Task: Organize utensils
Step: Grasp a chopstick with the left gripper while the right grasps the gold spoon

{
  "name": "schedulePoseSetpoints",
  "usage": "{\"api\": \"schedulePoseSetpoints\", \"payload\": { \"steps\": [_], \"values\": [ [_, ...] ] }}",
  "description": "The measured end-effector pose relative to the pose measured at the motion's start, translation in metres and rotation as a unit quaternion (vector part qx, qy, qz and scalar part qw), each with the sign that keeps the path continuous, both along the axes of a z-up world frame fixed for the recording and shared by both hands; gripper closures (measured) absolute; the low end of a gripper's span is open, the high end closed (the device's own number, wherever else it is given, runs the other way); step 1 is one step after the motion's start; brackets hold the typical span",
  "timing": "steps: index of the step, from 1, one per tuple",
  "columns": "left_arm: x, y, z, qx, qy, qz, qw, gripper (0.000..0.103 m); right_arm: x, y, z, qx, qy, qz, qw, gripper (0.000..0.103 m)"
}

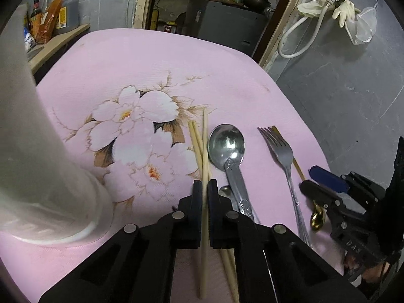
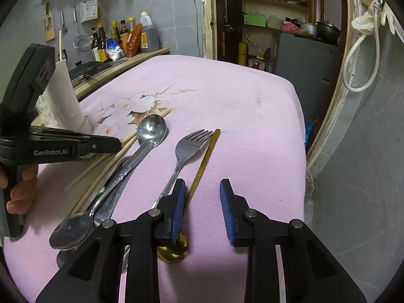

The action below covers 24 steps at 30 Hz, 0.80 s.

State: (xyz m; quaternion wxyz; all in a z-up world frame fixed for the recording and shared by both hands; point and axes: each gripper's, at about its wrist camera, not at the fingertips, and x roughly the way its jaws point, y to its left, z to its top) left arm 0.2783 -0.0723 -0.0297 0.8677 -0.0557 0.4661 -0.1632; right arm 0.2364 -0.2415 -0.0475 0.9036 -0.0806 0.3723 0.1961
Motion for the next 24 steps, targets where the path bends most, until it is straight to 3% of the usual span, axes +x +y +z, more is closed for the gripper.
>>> {"api": "schedulePoseSetpoints", "payload": {
  "steps": [6, 12, 17, 19, 24],
  "values": [
    [-0.002, -0.006, -0.001, 0.025, -0.001, 0.003, 0.9997, 0.1, 0.005, 0.003, 0.001, -0.007, 0.006, 0.002, 1.0, 0.077],
    [0.003, -0.016, -0.005, 0.062, 0.013, 0.0, 0.998, 0.099, 0.025, 0.014, 0.002, -0.029, 0.015, 0.006, 0.999, 0.069],
    [0.009, -0.019, -0.007, 0.076, 0.025, -0.001, 0.9968, 0.099, 0.043, 0.016, -0.002, -0.018, 0.044, 0.008, 0.999, 0.066],
    [0.009, -0.021, -0.007, 0.079, 0.026, 0.0, 0.9966, 0.099, 0.041, 0.014, -0.001, -0.015, 0.049, 0.01, 0.999, 0.068],
    [0.007, -0.024, -0.009, 0.084, 0.016, -0.002, 0.9964, 0.1, 0.029, 0.013, 0.002, -0.002, 0.054, 0.022, 0.998, 0.089]
  ]
}}
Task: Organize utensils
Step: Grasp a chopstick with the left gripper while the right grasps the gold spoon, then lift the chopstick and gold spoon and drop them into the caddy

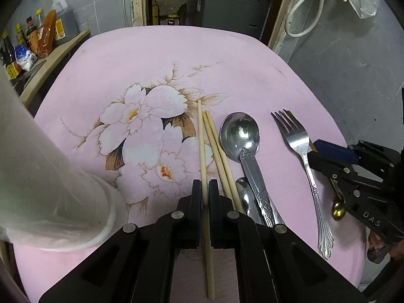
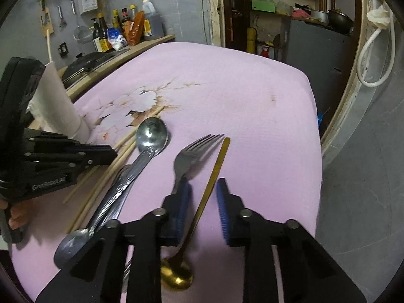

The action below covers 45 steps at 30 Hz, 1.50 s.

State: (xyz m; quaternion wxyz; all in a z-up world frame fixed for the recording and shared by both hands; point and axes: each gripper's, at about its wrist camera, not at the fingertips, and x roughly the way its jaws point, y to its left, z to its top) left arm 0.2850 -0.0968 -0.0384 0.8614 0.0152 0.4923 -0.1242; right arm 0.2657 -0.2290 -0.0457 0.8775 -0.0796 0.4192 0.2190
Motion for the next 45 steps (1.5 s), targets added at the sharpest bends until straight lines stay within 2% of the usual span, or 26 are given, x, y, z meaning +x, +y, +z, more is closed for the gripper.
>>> {"api": "schedulePoseSetpoints", "payload": {
  "steps": [1, 5, 11, 14, 20, 24, 27, 29, 33, 41, 45],
  "values": [
    [-0.001, -0.001, 0.0, -0.003, 0.002, 0.001, 1.0, 0.1, -0.002, 0.0, 0.001, 0.0, -0.001, 0.0, 1.0, 0.093],
    [-0.009, 0.008, 0.001, -0.021, 0.014, 0.001, 0.9997, 0.1, -0.014, -0.003, 0.003, -0.002, 0.003, 0.008, 1.0, 0.098],
    [-0.03, 0.019, 0.006, -0.03, 0.023, -0.012, 0.9992, 0.1, -0.04, -0.002, 0.006, -0.024, 0.009, 0.029, 0.999, 0.099],
    [-0.037, 0.021, 0.007, -0.028, 0.023, -0.02, 0.9991, 0.1, -0.049, 0.001, 0.004, -0.053, 0.004, 0.036, 0.998, 0.099],
    [-0.029, 0.012, 0.005, -0.006, 0.029, -0.039, 0.9988, 0.1, -0.035, 0.015, -0.001, -0.075, 0.009, 0.047, 0.996, 0.086],
    [-0.018, 0.007, 0.004, 0.003, 0.039, -0.05, 0.998, 0.1, -0.027, 0.016, -0.004, -0.07, 0.023, 0.052, 0.996, 0.086],
    [-0.015, 0.002, 0.005, 0.006, 0.037, -0.053, 0.9979, 0.1, -0.026, 0.011, -0.004, -0.061, 0.024, 0.046, 0.997, 0.094],
    [-0.022, 0.004, 0.004, 0.003, 0.025, -0.05, 0.9984, 0.101, -0.029, 0.011, -0.001, -0.066, 0.016, 0.042, 0.997, 0.099],
    [-0.038, 0.012, 0.004, -0.023, 0.008, -0.05, 0.9985, 0.101, -0.041, 0.01, 0.006, -0.068, -0.019, 0.026, 0.997, 0.1],
    [-0.079, 0.033, 0.023, -0.082, -0.065, -0.047, 0.9934, 0.101, -0.078, -0.005, 0.025, 0.02, -0.102, -0.015, 0.994, 0.1],
    [-0.109, 0.059, 0.04, -0.137, -0.13, -0.036, 0.9813, 0.101, -0.093, -0.004, 0.036, 0.071, -0.153, -0.014, 0.986, 0.1]
  ]
}}
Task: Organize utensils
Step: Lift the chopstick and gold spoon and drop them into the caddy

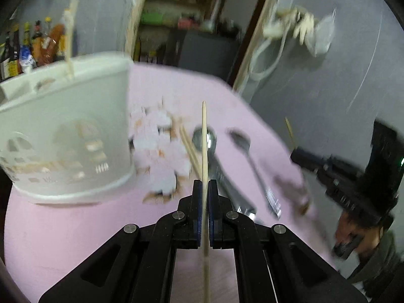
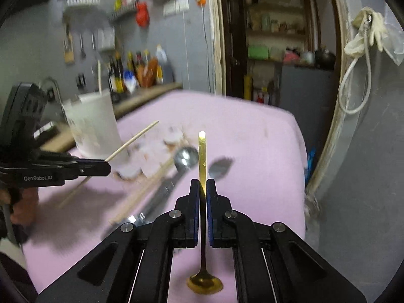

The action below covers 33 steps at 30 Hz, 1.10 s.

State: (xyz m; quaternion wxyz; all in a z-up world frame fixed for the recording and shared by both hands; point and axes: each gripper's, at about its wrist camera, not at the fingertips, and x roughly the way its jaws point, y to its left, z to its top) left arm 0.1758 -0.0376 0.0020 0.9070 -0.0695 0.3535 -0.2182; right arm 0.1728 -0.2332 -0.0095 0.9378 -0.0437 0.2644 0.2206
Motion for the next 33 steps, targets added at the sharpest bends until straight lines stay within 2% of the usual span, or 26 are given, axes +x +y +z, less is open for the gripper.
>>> {"api": "schedulePoseSetpoints", "payload": {
  "steps": [4, 6, 9, 17, 23, 28, 30, 33],
  "values": [
    [-0.006, 0.009, 0.017, -0.029, -0.056, 0.032, 0.9975, 0.101, -0.007, 0.009, 0.017, 0.039, -0.05, 0.002, 0.998, 0.1],
    [-0.014, 0.014, 0.026, -0.032, -0.1, 0.053, 0.9931, 0.101, -0.007, 0.019, 0.026, 0.052, -0.074, 0.007, 0.996, 0.1],
    [-0.018, 0.019, 0.04, -0.046, -0.143, 0.075, 0.9858, 0.101, -0.006, 0.033, 0.039, 0.069, -0.097, 0.018, 0.993, 0.1],
    [-0.006, 0.069, 0.075, -0.091, -0.193, 0.121, 0.9694, 0.101, 0.008, 0.073, 0.078, 0.115, -0.129, 0.07, 0.982, 0.1],
    [0.017, 0.13, 0.097, -0.125, -0.228, 0.172, 0.9502, 0.101, 0.027, 0.117, 0.106, 0.144, -0.141, 0.121, 0.972, 0.1],
    [0.034, 0.171, 0.105, -0.141, -0.26, 0.218, 0.9299, 0.101, 0.042, 0.153, 0.114, 0.149, -0.139, 0.144, 0.968, 0.1],
    [0.042, 0.187, 0.103, -0.15, -0.264, 0.233, 0.9238, 0.101, 0.049, 0.168, 0.113, 0.141, -0.138, 0.146, 0.969, 0.1],
    [0.049, 0.206, 0.097, -0.159, -0.26, 0.25, 0.9189, 0.101, 0.057, 0.181, 0.106, 0.131, -0.134, 0.146, 0.971, 0.1]
  ]
}}
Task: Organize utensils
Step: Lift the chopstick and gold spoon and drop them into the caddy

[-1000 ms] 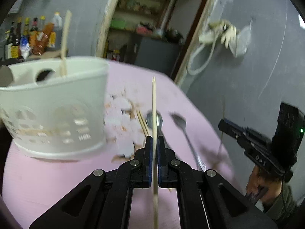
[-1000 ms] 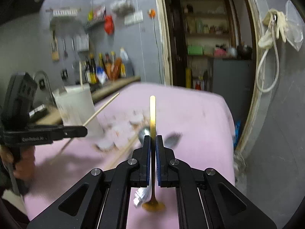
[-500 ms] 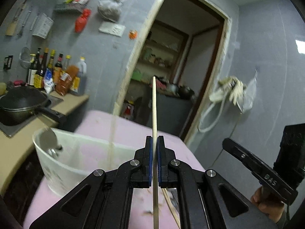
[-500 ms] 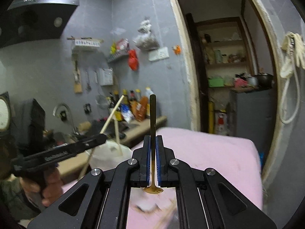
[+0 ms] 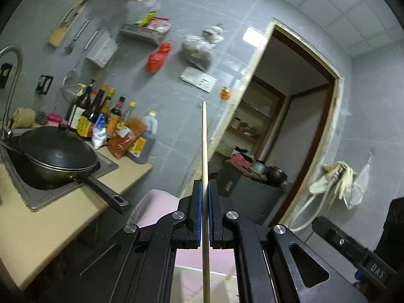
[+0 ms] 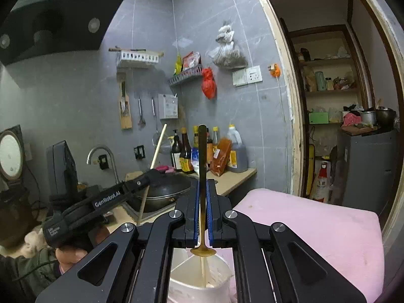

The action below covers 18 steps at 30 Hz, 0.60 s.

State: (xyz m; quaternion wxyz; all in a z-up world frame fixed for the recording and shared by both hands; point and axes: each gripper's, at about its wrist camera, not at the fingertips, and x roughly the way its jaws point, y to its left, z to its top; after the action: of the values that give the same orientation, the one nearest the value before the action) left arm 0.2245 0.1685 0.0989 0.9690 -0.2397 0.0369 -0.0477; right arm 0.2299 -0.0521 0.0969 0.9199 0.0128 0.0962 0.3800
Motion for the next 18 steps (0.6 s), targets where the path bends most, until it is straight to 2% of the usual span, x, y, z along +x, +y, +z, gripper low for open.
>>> {"api": "schedulePoseSetpoints", "payload": {
  "steps": [5, 11, 18],
  "values": [
    [0.005, 0.014, -0.016, 0.0, 0.008, 0.024, 0.9997, 0.101, 0.01, 0.009, -0.018, -0.013, 0.017, 0.003, 1.0, 0.1],
    [0.003, 0.008, -0.033, 0.003, 0.0, 0.053, 0.9986, 0.101, 0.013, 0.01, -0.035, -0.017, 0.029, 0.002, 0.999, 0.1],
    [-0.005, -0.016, -0.038, 0.06, -0.028, 0.082, 0.9944, 0.101, 0.014, 0.01, -0.044, -0.021, 0.035, 0.001, 0.999, 0.1]
  ]
}}
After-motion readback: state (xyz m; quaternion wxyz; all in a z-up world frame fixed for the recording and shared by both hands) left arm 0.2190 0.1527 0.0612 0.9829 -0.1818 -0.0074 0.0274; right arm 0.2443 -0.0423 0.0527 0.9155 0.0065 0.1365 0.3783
